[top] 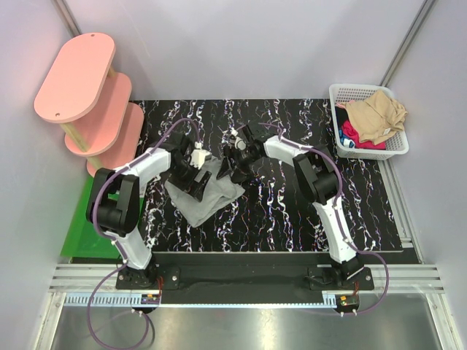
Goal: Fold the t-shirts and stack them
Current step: Smooth out wrinkles on the folded tshirt, then put the neatly folded tshirt into the corner of the board with the right arm
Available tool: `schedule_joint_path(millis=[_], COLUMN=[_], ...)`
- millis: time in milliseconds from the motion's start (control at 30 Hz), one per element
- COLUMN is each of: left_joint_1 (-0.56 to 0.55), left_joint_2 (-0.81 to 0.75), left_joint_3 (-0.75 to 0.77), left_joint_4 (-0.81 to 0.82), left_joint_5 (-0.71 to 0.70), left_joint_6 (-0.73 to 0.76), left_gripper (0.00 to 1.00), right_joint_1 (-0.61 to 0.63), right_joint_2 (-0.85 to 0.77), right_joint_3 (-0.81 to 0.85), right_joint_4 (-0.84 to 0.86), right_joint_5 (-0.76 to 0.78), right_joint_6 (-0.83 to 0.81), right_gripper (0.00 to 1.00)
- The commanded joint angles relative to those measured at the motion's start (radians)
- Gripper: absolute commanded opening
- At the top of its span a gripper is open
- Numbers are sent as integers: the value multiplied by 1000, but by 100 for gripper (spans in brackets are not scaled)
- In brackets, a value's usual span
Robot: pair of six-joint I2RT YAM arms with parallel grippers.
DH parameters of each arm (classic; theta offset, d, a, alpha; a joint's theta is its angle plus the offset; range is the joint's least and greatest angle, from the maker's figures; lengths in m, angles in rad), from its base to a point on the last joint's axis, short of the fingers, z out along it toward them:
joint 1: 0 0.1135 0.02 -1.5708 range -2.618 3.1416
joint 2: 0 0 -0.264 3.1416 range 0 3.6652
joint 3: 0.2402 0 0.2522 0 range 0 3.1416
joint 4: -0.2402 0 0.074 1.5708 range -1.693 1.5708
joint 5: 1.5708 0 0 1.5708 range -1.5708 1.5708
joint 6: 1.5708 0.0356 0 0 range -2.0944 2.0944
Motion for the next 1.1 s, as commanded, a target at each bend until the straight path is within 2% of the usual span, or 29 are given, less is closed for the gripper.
schedule_joint_path(millis=[0,333,467,533,633,700,733,833,867,1000,1067], left_joint_1=[-22,-45,-48,-48,-48,-48,-48,-45,-43,9,60], left_joint_2=[2,-12,-32,-48,-56,-67,-71,-116,-136,-274,-312], left_joint_3=[-25,-69,-68,-72,-75,-75,-76,-73,-73,-24,30], left_joint_4=[64,95,93,88,88,84,81,56,38,-28,-60], left_joint_5=[-10,13,18,28,36,41,39,24,21,48,67], left_joint_6=[2,7,5,8,10,14,16,36,42,79,91], left_gripper=[99,99,99,99,99,99,99,99,99,99,99], right_joint_1=[28,102,114,117,120,120,120,96,85,30,1], right_joint_2=[64,74,85,84,79,68,61,-36,-78,-392,-497], right_joint_3=[-26,-17,-11,-21,-34,-44,-51,-127,-203,-418,-539], right_joint_4=[15,88,120,179,224,236,235,215,209,134,79], right_joint_5=[35,-3,-17,-37,-62,-79,-76,-25,18,168,260], right_joint_6=[-4,67,111,154,186,202,203,205,205,176,182], right_gripper=[76,75,70,54,37,21,0,0,0,0,0])
